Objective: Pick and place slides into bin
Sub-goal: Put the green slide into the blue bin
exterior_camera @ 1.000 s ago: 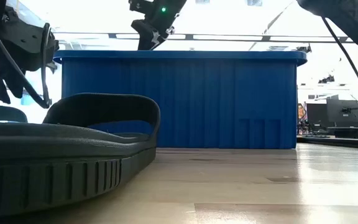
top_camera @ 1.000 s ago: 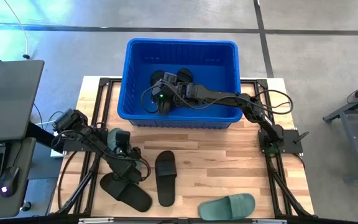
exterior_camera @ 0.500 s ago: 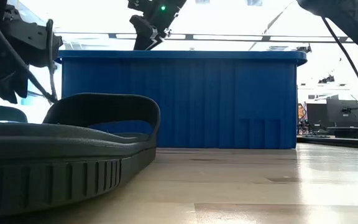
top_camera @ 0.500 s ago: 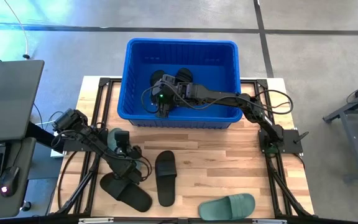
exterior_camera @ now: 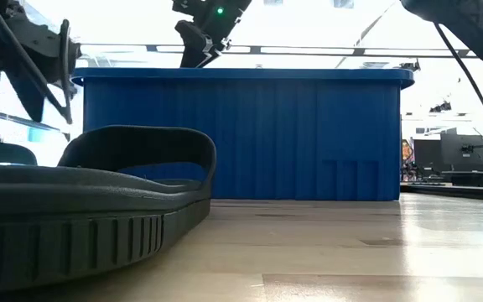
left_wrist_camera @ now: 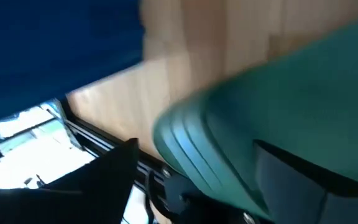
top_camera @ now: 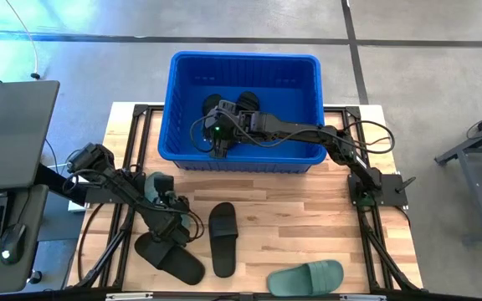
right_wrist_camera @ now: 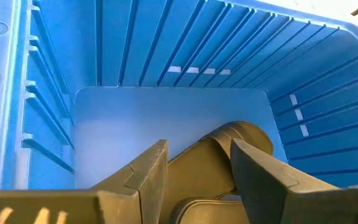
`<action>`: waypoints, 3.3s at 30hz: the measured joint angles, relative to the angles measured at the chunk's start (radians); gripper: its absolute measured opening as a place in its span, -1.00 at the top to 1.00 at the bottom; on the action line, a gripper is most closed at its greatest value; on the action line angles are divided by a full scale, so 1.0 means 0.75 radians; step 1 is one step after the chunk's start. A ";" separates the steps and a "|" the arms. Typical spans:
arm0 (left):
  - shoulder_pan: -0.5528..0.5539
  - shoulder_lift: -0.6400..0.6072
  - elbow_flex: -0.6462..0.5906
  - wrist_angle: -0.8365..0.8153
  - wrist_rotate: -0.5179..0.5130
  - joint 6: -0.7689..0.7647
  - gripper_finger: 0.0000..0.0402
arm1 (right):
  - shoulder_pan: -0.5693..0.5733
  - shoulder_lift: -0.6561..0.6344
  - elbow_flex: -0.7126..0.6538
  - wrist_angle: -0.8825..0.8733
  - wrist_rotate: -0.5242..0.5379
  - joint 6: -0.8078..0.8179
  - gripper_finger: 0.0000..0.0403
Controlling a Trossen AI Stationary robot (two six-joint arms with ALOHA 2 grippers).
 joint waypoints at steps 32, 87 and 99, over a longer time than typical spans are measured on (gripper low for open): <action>-0.009 0.003 -0.185 0.180 0.223 -0.312 -0.18 | 0.000 0.000 0.000 -0.002 0.000 0.000 0.17; -0.139 -0.159 0.649 -0.142 -0.354 0.421 0.99 | 0.041 -0.091 0.000 -0.316 0.410 0.297 0.14; 0.384 -0.418 0.657 -0.106 -0.777 0.888 1.00 | 0.309 -0.373 0.001 -0.653 0.660 0.667 0.17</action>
